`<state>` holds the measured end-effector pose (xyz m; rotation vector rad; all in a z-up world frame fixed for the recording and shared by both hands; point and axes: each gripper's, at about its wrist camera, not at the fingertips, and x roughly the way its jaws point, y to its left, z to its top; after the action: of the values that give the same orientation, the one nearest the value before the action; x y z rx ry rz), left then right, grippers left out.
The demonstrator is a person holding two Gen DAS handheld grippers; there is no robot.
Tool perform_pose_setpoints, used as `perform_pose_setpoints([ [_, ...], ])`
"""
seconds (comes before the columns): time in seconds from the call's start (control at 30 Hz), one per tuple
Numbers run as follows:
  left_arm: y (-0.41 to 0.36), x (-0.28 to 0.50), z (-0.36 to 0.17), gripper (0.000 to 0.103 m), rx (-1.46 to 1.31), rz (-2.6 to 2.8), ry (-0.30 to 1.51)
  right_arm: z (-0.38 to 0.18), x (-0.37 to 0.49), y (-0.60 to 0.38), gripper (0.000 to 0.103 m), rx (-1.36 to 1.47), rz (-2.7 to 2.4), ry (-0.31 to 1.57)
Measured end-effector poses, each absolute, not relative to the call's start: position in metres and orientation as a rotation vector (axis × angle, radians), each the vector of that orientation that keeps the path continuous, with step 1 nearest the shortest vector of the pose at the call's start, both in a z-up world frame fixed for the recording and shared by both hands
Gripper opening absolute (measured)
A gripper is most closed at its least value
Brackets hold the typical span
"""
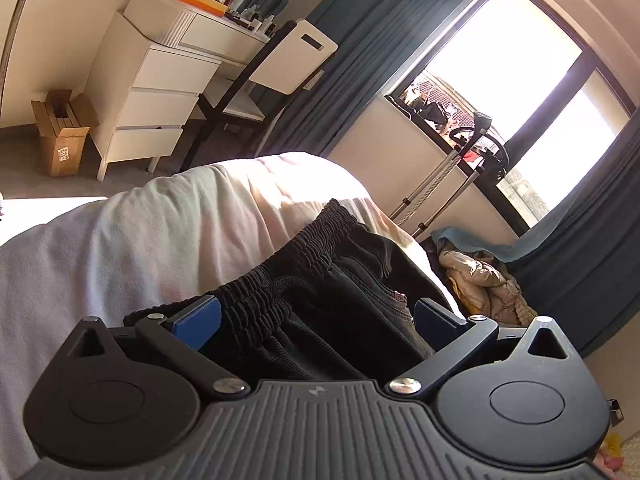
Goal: Fold clothes
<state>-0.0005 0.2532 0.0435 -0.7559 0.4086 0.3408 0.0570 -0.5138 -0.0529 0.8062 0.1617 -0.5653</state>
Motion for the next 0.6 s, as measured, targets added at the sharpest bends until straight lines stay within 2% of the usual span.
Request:
perform_pose_setpoints([
  [0.23,0.276,-0.019,0.028,0.103,-0.909,0.424,0.5,-0.078,0.053,-0.546,0.006,0.946,-0.63,0.222],
  [0.43,0.283,-0.039,0.023,0.103,-0.999,0.467,0.459,-0.097,0.056,-0.557,0.007,1.01,-0.637,0.311],
  [0.6,0.287,-0.045,0.018,0.103,-1.056,0.466,0.458,-0.104,0.059,-0.564,0.012,0.994,-0.645,0.333],
])
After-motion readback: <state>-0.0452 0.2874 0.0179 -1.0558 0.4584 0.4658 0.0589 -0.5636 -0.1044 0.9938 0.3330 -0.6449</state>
